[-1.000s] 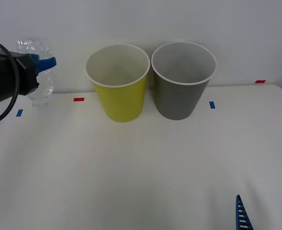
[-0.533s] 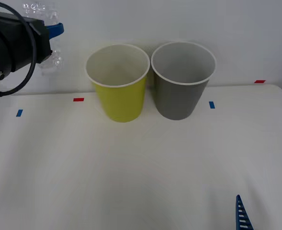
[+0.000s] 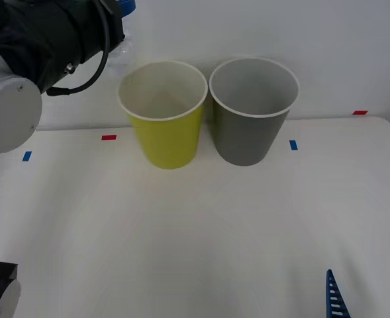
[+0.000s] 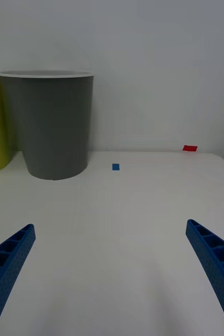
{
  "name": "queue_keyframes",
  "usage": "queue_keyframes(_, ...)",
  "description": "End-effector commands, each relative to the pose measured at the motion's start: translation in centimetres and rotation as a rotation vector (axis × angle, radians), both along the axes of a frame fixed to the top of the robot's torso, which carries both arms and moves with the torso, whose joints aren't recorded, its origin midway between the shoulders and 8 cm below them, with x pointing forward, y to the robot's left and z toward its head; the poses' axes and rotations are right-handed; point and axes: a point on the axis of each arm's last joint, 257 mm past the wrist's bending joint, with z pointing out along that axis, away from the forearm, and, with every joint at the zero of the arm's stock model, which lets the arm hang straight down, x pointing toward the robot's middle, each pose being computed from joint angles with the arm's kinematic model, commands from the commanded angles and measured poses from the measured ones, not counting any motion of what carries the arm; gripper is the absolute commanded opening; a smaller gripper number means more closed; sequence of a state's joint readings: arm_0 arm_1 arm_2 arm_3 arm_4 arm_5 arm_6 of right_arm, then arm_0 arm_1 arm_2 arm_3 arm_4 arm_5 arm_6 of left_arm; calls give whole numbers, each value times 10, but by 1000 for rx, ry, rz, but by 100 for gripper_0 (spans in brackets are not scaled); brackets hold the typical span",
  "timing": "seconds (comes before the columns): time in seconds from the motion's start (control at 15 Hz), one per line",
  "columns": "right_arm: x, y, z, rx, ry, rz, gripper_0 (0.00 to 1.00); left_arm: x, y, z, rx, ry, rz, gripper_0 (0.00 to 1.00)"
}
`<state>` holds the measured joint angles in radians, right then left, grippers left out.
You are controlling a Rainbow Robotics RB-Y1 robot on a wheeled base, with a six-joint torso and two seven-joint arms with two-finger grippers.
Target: Put cans in the gray bin and PET bottles in the light green bin.
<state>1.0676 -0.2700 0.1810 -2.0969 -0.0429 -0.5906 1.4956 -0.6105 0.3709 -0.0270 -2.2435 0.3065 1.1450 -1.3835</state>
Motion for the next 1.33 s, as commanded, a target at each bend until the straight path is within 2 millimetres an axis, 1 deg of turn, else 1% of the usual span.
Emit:
queue_keyframes(0.07,0,0,0,0,0,0,100,11,-15,5,7,-33,-10,0)
queue_keyframes(0.2,0,0,0,0,0,0,100,23,-19,4,-17,-44,-18,0)
queue_keyframes(0.27,0,0,0,0,0,0,100,33,-21,3,-29,-49,-22,0)
queue_keyframes(0.33,0,0,0,0,0,0,100,39,-25,0,-30,-51,-30,0)
queue_keyframes(0.53,0,0,0,0,0,0,100,62,-41,2,-37,-68,-49,0)
queue_keyframes(0.6,0,0,0,0,0,0,100,68,-44,-2,-39,-64,-54,0)
queue_keyframes(0.8,0,0,0,0,0,0,100,70,-52,-6,-53,-52,-63,0)
queue_keyframes(1.07,0,0,0,0,0,0,100,71,-52,-3,-52,-71,-55,0)
queue_keyframes(1.33,0,0,0,0,0,0,100,82,-67,-11,-61,-105,-85,0)
